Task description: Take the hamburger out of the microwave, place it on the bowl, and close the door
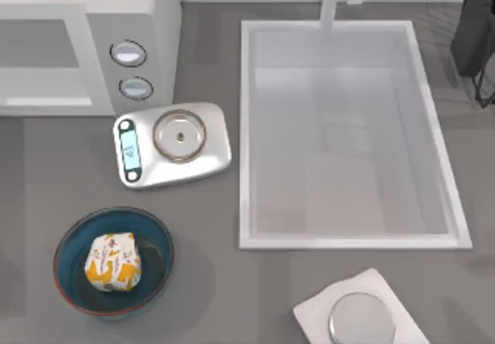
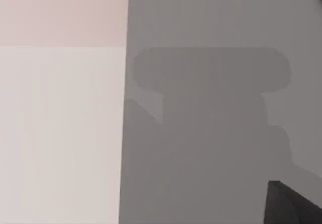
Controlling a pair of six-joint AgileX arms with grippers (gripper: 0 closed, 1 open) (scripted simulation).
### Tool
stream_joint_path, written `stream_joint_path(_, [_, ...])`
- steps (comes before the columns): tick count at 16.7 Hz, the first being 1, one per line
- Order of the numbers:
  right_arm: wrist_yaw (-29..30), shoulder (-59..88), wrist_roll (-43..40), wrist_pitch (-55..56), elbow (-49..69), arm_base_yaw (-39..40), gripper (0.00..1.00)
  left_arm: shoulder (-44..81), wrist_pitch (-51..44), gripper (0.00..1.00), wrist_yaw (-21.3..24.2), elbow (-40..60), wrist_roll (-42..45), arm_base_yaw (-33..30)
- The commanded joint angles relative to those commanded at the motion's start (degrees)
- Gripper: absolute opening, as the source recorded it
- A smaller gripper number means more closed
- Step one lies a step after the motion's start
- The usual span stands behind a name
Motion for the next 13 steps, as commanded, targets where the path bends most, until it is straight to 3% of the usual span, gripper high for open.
stream_joint_path(4, [0.00, 0.00, 0.00, 0.00, 0.00, 0.00, 1.00, -6.91, 4.23, 0.00, -1.84, -8.32, -4.22, -3.78])
stream_joint_path(10, [0.00, 0.00, 0.00, 0.00, 0.00, 0.00, 1.00, -7.42, 4.54, 0.00, -1.90, -9.13, -4.75, -3.95])
stream_joint_path(13, [0.00, 0.00, 0.00, 0.00, 0.00, 0.00, 1.00, -11.57, 6.04, 0.00, -4.44, -13.04, -8.72, -8.02])
